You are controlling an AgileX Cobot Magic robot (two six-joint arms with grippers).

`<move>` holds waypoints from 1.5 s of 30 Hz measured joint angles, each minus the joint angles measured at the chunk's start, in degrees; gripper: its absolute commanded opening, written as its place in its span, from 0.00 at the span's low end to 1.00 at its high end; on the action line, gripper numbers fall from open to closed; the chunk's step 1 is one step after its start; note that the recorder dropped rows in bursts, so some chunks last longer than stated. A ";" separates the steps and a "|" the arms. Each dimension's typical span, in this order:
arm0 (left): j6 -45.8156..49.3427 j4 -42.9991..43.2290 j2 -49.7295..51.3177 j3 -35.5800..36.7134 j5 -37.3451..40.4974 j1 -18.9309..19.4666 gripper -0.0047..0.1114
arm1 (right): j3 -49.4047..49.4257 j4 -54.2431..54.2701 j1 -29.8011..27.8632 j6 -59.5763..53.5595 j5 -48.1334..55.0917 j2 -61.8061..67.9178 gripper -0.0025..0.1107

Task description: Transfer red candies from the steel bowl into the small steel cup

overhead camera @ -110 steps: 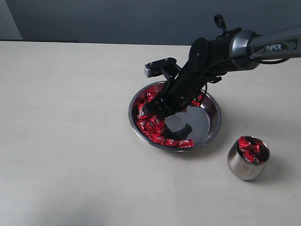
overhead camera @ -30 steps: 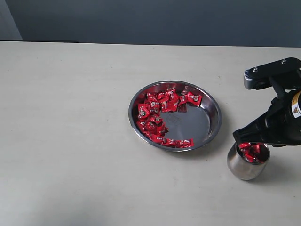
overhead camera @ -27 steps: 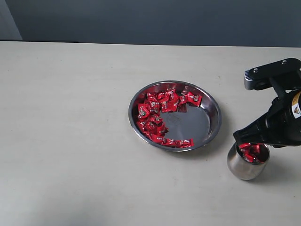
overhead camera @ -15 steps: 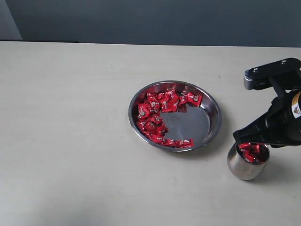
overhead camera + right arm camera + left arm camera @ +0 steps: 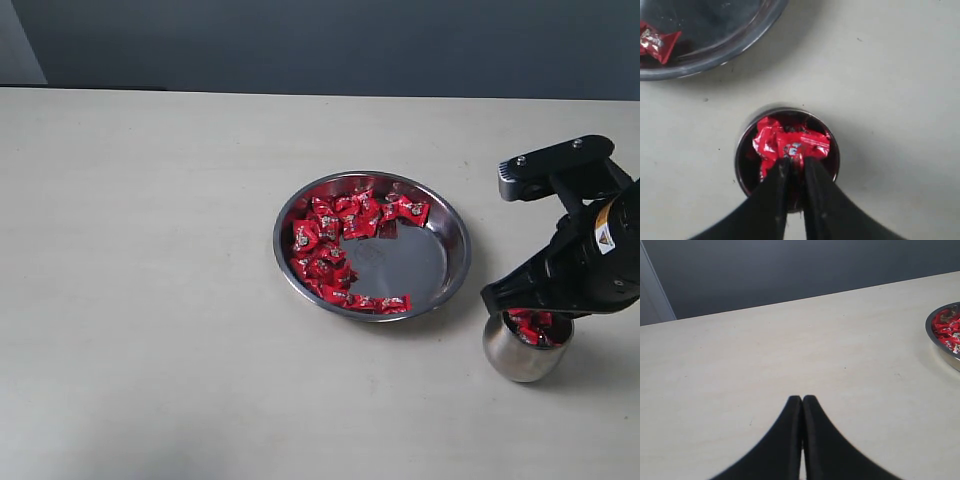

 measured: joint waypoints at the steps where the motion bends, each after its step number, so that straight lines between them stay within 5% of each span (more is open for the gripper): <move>1: 0.00 0.00 0.00 0.00 0.00 0.00 0.04 | 0.00 0.00 0.00 -0.13 0.00 0.00 0.13; 10: 0.00 0.00 0.00 0.00 0.00 0.00 0.04 | 0.00 0.00 0.00 -0.51 1.01 0.00 0.21; 27: 0.00 0.00 0.00 0.00 0.00 0.00 0.04 | 0.00 -0.68 0.00 -0.59 -2.44 0.00 0.21; 31: 0.00 0.00 0.00 0.00 0.00 0.00 0.04 | 0.00 -1.07 0.00 -0.47 -4.84 -0.47 0.17; 35: 0.00 0.00 0.00 0.00 0.00 0.00 0.04 | 0.00 -1.07 0.00 -0.36 -6.99 -0.86 0.01; 45: 0.00 0.00 0.00 0.00 0.00 0.00 0.04 | 0.00 -1.54 0.00 0.93 -15.69 -0.99 0.02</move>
